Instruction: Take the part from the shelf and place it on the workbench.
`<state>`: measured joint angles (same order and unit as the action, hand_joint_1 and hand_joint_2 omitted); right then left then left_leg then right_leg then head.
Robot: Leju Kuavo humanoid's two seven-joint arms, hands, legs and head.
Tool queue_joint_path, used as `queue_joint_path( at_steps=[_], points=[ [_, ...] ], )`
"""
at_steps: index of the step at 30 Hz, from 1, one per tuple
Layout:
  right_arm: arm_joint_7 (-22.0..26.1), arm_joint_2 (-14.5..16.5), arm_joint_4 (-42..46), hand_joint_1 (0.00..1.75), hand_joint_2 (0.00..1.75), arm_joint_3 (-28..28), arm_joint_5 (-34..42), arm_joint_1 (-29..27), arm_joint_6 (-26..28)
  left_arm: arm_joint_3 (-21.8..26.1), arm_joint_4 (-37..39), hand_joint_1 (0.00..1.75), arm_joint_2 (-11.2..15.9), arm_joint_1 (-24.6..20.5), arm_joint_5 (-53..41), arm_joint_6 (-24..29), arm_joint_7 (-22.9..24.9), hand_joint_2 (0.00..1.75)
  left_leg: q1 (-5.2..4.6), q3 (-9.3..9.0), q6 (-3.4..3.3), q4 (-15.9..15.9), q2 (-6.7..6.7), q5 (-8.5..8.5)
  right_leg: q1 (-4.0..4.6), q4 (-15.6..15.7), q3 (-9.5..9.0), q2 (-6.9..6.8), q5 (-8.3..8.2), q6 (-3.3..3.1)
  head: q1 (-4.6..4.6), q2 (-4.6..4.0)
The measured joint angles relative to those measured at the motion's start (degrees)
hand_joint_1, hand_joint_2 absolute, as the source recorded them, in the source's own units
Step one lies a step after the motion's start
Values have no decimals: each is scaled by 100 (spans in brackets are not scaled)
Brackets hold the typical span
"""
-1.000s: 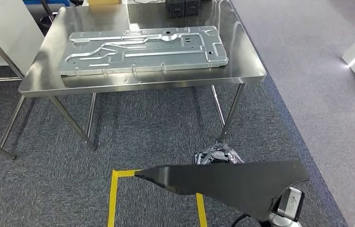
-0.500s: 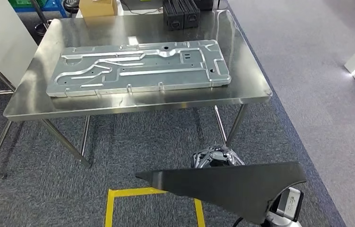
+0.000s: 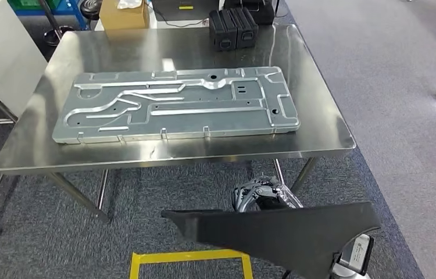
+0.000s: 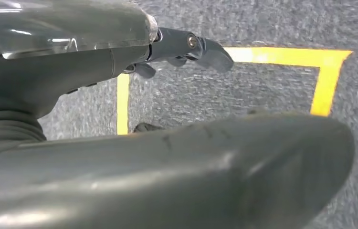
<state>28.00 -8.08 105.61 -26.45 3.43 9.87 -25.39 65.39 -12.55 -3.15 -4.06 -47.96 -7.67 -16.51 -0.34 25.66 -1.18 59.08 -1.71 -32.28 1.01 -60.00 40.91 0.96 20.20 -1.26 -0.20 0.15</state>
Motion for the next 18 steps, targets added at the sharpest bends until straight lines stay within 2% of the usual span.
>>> queue_joint_path(
  at_steps=[2,3,4,5,7,8,9,10,11,12,13,14,18],
  points=[
    [85,9,43,175,175,20,-71,14,36,27,0,0,12,-14,44,29,-9,0,-2,57,68,198,23,120,-31,98,-147,-5,59,-48,-3,0],
    [132,17,63,175,175,35,-108,23,65,38,1,0,13,-26,55,44,-14,0,-2,190,100,438,44,202,-51,162,-237,-12,87,-76,-14,0],
    [175,25,78,175,175,55,-153,29,100,45,1,0,13,-37,57,59,-18,0,5,363,130,733,63,203,-72,215,-325,-17,119,-91,-22,0],
    [221,31,93,175,175,79,-217,32,148,52,2,0,8,-43,59,68,-21,0,20,562,159,1033,78,118,-83,241,-395,-23,165,-103,-30,0],
    [326,37,136,175,175,135,-388,29,271,72,2,0,6,-36,68,79,-24,0,61,942,219,1437,92,-287,-105,253,-518,-22,277,-102,-35,0],
    [396,37,174,175,175,168,-483,19,338,82,2,0,6,-28,73,81,-25,0,83,1058,246,1461,99,-430,-117,250,-583,-17,336,-91,-36,0],
    [467,37,222,175,175,202,-563,5,394,93,2,0,7,-22,82,83,-28,0,105,1111,272,1344,108,-423,-131,245,-652,-13,394,-75,-36,0],
    [539,36,278,175,175,233,-634,-11,443,104,2,0,7,-20,91,82,-33,0,126,1095,294,1081,118,-228,-145,238,-724,-11,452,-53,-36,0],
    [609,35,339,175,175,262,-696,-27,485,117,2,0,6,-16,99,82,-37,0,148,1034,313,718,127,111,-156,229,-784,-10,511,-24,-35,0],
    [673,32,394,175,175,283,-753,-43,521,130,2,0,6,-13,108,82,-41,0,159,982,319,379,137,396,-162,202,-836,-7,567,10,-37,0],
    [735,28,445,175,175,301,-819,-60,569,144,2,0,5,-12,111,81,-45,0,159,942,299,135,143,600,-162,178,-860,-4,617,49,-37,0],
    [788,22,500,175,175,316,-896,-79,629,158,2,0,5,-9,117,81,-51,0,153,928,263,13,145,709,-159,157,-865,0,657,90,-38,0],
    [848,-39,745,175,175,423,-1078,-102,936,202,2,0,4,-9,140,80,-104,0,150,898,99,-20,138,751,-169,53,-849,-14,803,222,-34,0]
  ],
)
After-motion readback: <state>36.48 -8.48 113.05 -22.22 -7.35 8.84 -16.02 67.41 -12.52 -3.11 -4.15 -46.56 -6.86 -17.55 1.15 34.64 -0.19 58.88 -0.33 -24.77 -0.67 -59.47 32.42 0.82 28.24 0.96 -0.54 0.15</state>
